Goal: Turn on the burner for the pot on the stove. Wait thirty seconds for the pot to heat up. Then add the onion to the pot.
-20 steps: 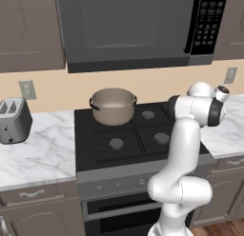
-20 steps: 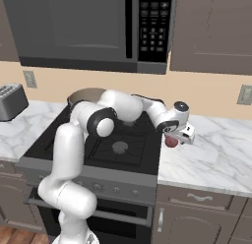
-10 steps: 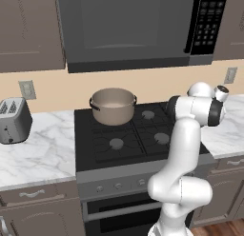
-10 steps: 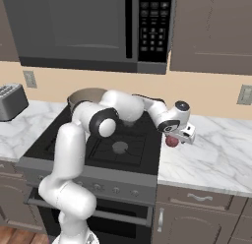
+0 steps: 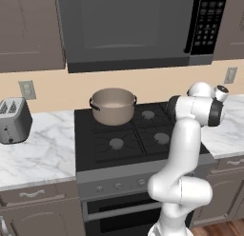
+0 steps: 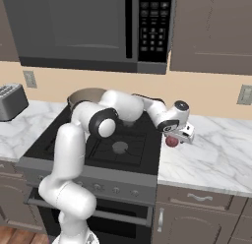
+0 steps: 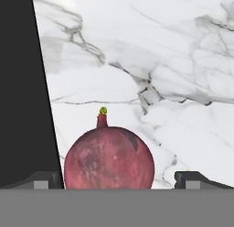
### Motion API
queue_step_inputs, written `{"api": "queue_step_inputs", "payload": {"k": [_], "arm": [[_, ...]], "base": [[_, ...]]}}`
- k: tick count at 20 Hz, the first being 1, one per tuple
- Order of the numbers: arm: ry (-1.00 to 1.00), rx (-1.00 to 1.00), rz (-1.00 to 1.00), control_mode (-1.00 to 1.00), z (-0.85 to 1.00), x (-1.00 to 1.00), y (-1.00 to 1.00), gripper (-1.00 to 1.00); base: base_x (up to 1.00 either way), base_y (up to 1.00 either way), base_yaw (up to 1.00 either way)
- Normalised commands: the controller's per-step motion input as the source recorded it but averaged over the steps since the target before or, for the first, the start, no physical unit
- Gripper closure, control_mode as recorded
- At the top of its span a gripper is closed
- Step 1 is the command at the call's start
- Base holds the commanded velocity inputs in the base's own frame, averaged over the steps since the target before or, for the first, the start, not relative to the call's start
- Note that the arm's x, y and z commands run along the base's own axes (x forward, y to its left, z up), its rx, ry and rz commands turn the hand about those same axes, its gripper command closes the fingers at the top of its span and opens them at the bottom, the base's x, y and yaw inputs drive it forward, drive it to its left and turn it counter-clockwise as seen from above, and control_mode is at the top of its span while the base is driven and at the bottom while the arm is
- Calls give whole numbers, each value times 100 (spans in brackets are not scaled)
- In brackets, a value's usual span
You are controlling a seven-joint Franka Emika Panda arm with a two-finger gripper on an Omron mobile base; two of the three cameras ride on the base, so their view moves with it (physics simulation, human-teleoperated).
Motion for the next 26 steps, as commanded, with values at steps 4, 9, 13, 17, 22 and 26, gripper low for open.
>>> {"api": "queue_step_inputs", "payload": {"k": [4, 9, 13, 17, 22, 26], "arm": [[0, 0, 0, -100, 0, 0, 0, -100], [0, 0, 0, -100, 0, 0, 4, -100], [0, 0, 0, -100, 0, 0, 0, -100], [0, 0, 0, -100, -1, 0, 0, -100], [0, 0, 0, -100, -15, 0, 2, -100], [0, 0, 0, -100, -19, 0, 2, -100]], "base": [[0, 0, 0], [0, 0, 0], [0, 0, 0], [0, 0, 0], [0, 0, 0], [0, 0, 0]]}}
